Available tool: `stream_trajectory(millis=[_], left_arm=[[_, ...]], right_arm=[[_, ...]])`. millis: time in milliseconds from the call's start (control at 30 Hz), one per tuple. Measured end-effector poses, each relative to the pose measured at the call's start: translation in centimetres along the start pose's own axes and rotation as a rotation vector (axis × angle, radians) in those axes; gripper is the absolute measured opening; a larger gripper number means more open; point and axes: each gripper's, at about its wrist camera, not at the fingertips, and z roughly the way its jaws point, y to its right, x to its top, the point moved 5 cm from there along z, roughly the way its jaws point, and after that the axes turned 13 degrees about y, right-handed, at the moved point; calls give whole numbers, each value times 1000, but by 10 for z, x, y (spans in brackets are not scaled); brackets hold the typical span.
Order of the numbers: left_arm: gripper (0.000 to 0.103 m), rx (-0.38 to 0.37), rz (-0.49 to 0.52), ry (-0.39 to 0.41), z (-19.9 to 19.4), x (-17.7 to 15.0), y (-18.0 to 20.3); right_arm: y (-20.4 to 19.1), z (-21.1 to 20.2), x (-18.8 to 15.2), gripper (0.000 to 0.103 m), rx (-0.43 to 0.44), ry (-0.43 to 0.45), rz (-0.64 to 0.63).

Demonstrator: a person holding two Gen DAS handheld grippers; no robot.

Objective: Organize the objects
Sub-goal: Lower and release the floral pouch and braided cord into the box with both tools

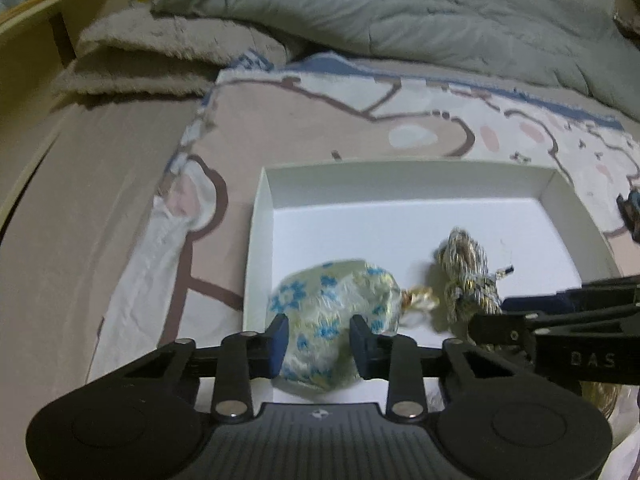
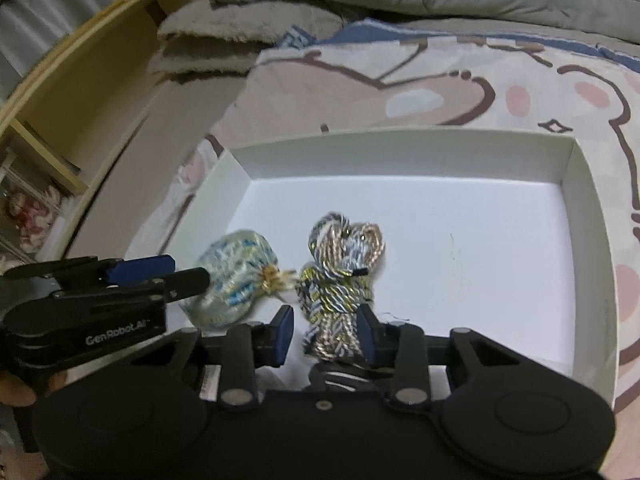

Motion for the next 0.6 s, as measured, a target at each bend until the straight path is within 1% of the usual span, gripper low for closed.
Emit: stream_trajectory(millis=[67,100,133,233,333,433,600], left_arm=[[33,-6,7,-20,3,-3,1],[33,-7,8,-24,4,-4,1],[33,-6,6,-24,4,-4,0],[33,0,-4,-20,5,-3,-2],[33,1,-8,-19,4,-2,-3],[33,4,-13,-13,2,0,-3],[33,8,-31,-3,-6,4,-2]], right_arm=[[-2,3,-2,34,4,2,-12],[-4,4,-2,27,20,5,-7],[-6,5,-3,23,44,0,2],[-17,9,-7,23,82,-11,-24],[-26,9,-9,23,84,-12,-71],[-24,6,-7,23,86,-10,-58],[-13,-10,3,23,71,25,-27]])
